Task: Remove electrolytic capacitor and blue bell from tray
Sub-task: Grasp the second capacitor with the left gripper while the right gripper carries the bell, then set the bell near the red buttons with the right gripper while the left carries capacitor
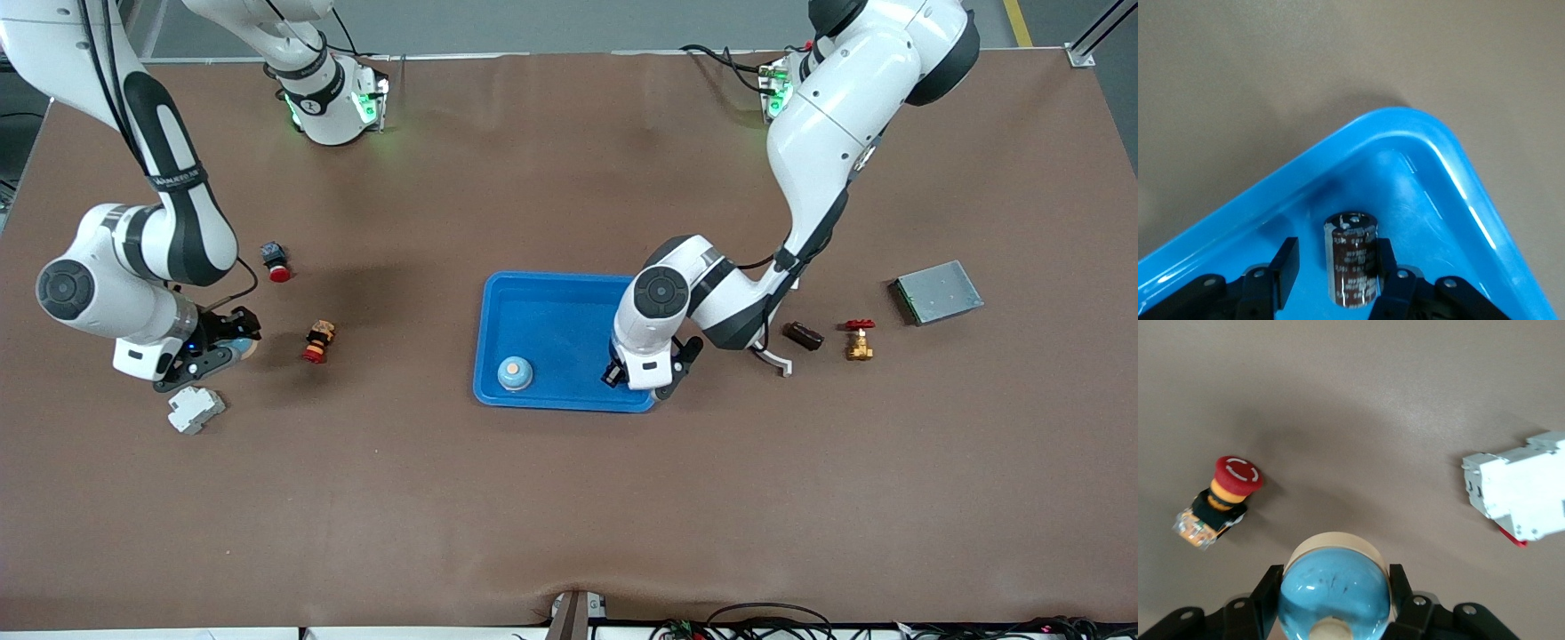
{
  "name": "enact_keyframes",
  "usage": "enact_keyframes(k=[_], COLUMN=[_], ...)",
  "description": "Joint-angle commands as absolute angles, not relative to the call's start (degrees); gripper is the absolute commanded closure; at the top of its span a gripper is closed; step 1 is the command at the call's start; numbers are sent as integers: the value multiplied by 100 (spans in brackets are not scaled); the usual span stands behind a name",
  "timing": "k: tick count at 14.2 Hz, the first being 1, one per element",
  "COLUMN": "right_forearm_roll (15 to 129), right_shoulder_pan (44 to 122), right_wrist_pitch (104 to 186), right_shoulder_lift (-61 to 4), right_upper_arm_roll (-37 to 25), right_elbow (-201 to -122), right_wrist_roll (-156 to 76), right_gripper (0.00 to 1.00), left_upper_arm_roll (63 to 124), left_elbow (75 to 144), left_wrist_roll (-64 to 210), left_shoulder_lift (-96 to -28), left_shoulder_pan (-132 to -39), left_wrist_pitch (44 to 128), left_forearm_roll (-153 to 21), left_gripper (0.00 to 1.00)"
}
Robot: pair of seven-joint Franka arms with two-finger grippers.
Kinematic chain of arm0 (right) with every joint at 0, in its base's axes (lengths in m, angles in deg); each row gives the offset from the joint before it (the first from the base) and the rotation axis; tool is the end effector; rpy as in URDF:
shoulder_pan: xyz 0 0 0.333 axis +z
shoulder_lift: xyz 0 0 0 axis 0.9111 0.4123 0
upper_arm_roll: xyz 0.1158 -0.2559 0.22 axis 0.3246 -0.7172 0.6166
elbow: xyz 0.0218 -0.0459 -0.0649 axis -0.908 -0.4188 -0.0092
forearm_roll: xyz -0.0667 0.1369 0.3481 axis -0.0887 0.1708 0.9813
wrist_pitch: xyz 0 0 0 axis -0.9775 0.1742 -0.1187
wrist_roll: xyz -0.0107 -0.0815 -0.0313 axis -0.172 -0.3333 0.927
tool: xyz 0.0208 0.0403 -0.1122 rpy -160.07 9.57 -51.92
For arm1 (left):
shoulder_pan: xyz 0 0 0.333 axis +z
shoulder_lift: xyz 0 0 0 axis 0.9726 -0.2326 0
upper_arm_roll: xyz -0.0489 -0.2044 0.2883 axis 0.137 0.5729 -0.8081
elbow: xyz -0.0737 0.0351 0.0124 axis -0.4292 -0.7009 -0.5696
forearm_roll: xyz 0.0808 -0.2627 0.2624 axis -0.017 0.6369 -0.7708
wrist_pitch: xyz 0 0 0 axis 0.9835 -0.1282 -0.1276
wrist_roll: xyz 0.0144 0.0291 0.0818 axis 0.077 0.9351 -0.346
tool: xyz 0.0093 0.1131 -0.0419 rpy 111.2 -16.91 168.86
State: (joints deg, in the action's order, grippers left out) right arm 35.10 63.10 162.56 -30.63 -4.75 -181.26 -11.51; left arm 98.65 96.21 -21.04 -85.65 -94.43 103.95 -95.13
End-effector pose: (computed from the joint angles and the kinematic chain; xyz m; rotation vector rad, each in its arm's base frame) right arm 0.5792 -0.0661 0.2767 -3.0336 -0.7411 0.1874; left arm 0.5945 -0.4324 0.2049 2.7417 1.3840 -0.0412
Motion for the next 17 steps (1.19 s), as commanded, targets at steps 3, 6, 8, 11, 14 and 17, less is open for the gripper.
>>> enact_keyframes(k=[3, 6, 8, 11, 14, 17], right_forearm_roll=[3402, 3402, 3402, 3411, 3410, 3402], right_shoulder_pan=[6222, 6258, 6258, 6258, 6249, 6258], right_wrist_pitch=[16556, 16574, 16591, 16732, 16794, 16794], right_shoulder_lift=[-2662, -2530, -2451, -2319, -2249, -2196], right_upper_arm_roll=[-383, -383, -383, -383, -383, -392], right_elbow=[-18105, -18070, -18035, -18009, -17991, -17956], right_wrist_roll=[-1122, -1122, -1122, -1122, -1122, -1122], right_gripper=[89, 89, 89, 88, 86, 81], left_upper_arm_roll=[9715, 9715, 9749, 9776, 9776, 9785], left_elbow=[9471, 9462, 9401, 9409, 9462, 9471], left_wrist_roll=[-2149, -2149, -2114, -1983, -1799, -1429], left_shoulder_lift=[-8601, -8286, -8066, -7706, -7267, -6932], left_shoulder_pan=[-9650, -9571, -9379, -9264, -9088, -8938], left_wrist_pitch=[10363, 10153, 9802, 9327, 8871, 8255], left_forearm_roll=[-9692, -9693, -9683, -9640, -9631, -9456], left_gripper=[100, 100, 100, 100, 100, 100])
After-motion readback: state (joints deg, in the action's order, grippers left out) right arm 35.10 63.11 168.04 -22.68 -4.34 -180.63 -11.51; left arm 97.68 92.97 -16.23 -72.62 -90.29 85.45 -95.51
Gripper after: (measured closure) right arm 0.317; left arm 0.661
